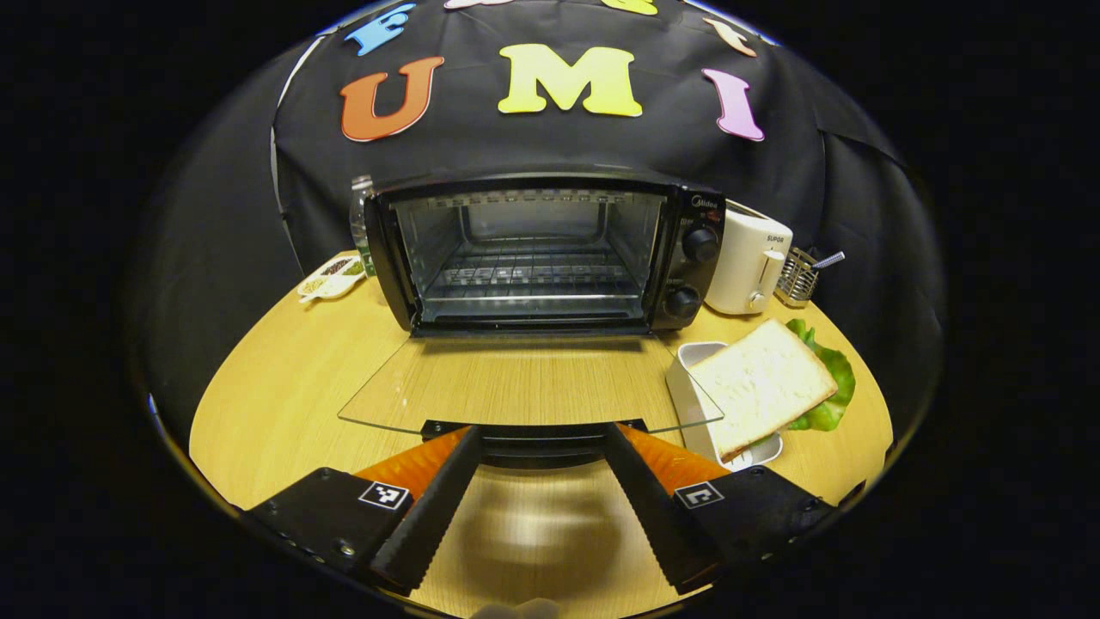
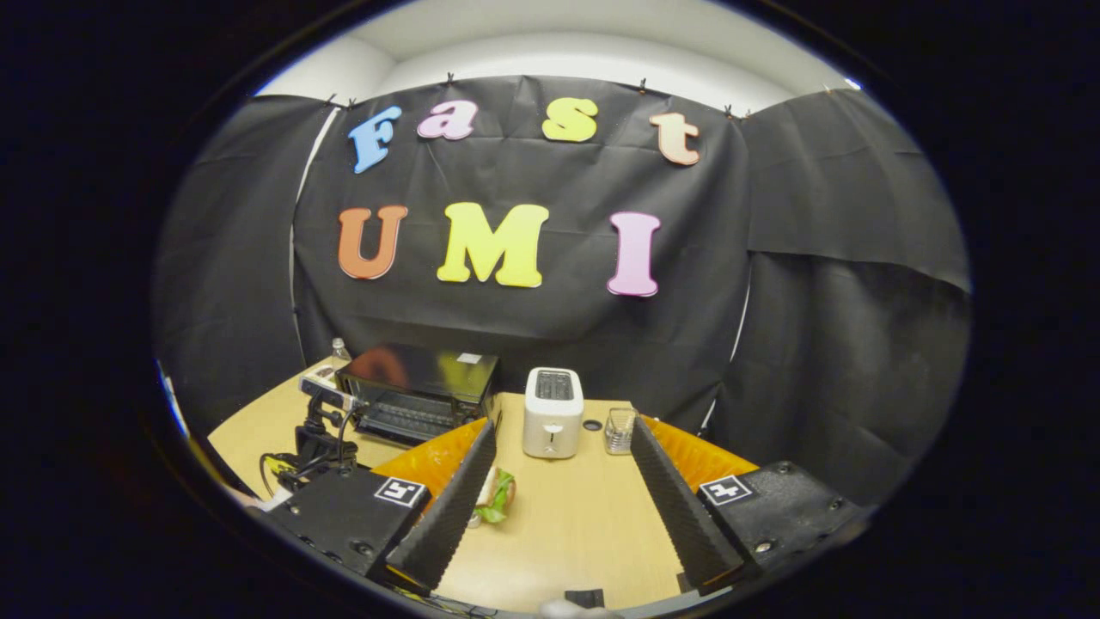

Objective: Open the electric oven with the left hand, put the food in, and close the electric oven.

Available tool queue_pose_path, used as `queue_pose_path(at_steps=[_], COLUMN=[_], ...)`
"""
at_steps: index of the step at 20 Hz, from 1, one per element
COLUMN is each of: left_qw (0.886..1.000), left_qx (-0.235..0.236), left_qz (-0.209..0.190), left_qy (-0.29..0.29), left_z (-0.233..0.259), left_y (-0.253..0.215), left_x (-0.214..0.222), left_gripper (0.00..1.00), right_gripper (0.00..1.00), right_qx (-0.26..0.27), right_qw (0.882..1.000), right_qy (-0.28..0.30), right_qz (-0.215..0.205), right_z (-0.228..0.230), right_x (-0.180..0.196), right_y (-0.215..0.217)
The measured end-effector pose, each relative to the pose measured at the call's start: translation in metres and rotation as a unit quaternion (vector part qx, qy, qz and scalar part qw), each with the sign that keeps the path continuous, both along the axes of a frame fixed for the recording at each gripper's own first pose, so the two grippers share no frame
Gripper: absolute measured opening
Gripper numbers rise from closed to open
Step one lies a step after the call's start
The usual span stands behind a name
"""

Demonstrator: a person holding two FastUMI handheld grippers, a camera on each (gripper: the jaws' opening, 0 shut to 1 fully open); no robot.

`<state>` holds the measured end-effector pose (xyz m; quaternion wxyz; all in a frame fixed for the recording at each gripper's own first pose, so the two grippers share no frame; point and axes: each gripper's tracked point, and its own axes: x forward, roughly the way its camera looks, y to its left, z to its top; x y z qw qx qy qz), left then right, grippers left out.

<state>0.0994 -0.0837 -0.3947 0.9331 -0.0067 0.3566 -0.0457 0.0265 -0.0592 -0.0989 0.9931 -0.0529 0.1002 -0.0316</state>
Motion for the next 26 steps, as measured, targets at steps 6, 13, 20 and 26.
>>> queue_pose_path(at_steps=[6, 13, 20, 26], left_qw=[0.999, 1.0, 0.989, 0.977], left_qx=[0.005, 0.006, 0.015, 0.008], left_qz=[-0.003, 0.001, -0.003, 0.014], left_qy=[0.035, -0.02, -0.146, -0.211], left_z=[-0.028, 0.015, 0.148, 0.241], left_y=[-0.003, 0.01, 0.062, 0.102], left_x=[-0.008, -0.008, -0.035, -0.089], left_gripper=[0.96, 0.95, 0.96, 0.96], right_gripper=[1.0, 0.92, 1.0, 0.99], right_qx=[-0.016, -0.004, 0.026, 0.075], right_qw=[1.0, 1.0, 0.998, 0.989], right_qy=[0.007, 0.016, 0.058, 0.115], right_qz=[-0.01, -0.011, 0.012, 0.063], right_z=[-0.007, -0.018, -0.068, -0.15], right_x=[-0.011, -0.01, 0.003, 0.011], right_y=[-0.012, -0.019, -0.003, 0.026])
